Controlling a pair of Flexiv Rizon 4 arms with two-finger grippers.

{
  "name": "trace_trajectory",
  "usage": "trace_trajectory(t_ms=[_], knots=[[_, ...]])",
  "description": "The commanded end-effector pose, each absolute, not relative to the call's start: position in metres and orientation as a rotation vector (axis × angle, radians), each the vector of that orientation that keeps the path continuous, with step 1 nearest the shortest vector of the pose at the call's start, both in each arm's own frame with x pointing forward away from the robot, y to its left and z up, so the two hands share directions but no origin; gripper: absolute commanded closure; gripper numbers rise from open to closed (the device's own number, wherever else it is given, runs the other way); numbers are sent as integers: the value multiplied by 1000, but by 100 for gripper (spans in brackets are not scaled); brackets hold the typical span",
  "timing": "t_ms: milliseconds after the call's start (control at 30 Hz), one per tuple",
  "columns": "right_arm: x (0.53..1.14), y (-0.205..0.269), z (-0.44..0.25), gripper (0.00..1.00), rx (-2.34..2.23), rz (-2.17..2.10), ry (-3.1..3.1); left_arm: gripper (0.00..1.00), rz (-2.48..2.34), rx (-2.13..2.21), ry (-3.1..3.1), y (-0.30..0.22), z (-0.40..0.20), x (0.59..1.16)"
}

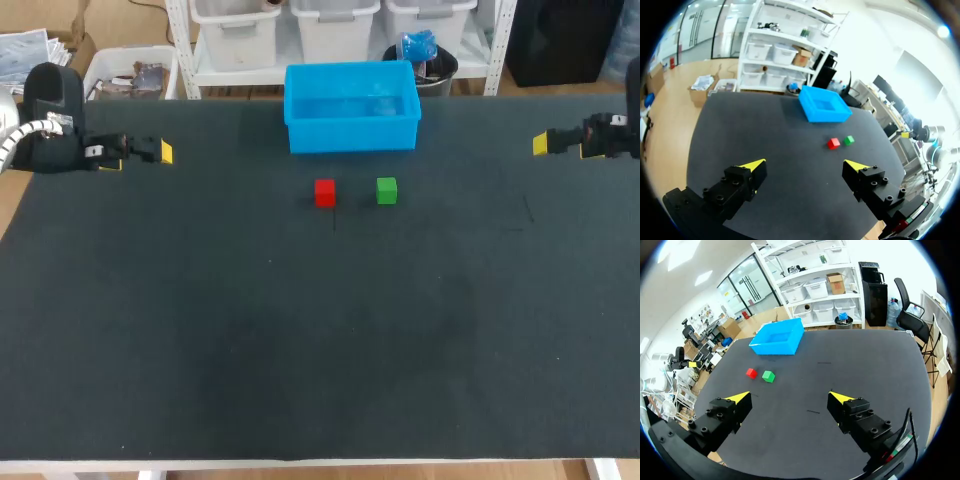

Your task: Use the left arm to pick the red cube and place it into the blue plastic box first, then use the right arm to grasp the green cube and put it into the same blue plastic box after the first action is fully finished.

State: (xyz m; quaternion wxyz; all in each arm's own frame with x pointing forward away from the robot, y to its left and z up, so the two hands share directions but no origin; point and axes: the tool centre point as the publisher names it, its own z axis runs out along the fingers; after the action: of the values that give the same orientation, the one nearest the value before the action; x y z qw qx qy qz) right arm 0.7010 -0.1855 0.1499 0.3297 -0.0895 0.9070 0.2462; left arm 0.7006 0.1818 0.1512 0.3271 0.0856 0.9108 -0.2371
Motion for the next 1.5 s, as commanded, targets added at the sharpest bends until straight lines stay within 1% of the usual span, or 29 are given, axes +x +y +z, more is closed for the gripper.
trace_trajectory(t_ms=[33,1033,1500], knots=[[701,-186,149,0,-235,645,2372,0,-630,229,2379,184,150,701],[701,-186,149,0,-235,645,2372,0,-630,229,2379,184,150,701],[701,-186,149,0,-235,645,2372,0,-298,171,2627,149,158,707]])
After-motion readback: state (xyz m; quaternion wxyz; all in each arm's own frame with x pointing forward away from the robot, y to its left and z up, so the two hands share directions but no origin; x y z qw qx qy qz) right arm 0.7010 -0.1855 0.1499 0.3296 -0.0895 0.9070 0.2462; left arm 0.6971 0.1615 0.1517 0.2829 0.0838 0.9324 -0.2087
